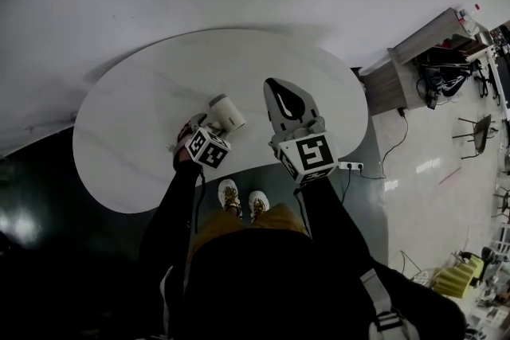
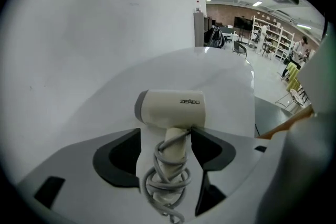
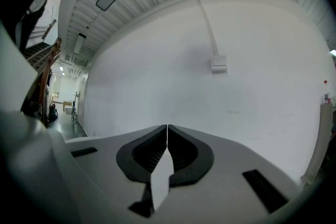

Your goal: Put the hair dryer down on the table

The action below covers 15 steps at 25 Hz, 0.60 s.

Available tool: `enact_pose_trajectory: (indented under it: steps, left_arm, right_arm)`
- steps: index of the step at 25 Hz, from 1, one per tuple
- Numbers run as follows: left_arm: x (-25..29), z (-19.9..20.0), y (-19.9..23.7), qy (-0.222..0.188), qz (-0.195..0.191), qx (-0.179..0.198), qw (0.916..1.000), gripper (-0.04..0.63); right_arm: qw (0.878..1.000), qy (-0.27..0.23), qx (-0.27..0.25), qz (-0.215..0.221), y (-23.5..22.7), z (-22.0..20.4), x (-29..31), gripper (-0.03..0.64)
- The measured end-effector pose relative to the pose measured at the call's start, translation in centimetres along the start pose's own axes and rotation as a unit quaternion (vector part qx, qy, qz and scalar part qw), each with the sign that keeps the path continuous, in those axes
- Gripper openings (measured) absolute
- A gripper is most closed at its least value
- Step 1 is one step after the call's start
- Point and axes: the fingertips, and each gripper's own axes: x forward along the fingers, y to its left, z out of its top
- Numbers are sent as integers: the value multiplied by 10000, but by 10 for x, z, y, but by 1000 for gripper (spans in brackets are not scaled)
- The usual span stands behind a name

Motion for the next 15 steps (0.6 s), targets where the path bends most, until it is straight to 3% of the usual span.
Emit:
enact_pose_trajectory:
  steps: [7,15]
  left_arm:
    - [-39,22,17,-484,428,-366,9972,315]
    - [-101,55,23,-1215,1086,-706,9841,314]
  right_arm:
    - [9997,-161,38,173,10,13,-14,28]
    - [9996,-194,8,203,6,16,-35,28]
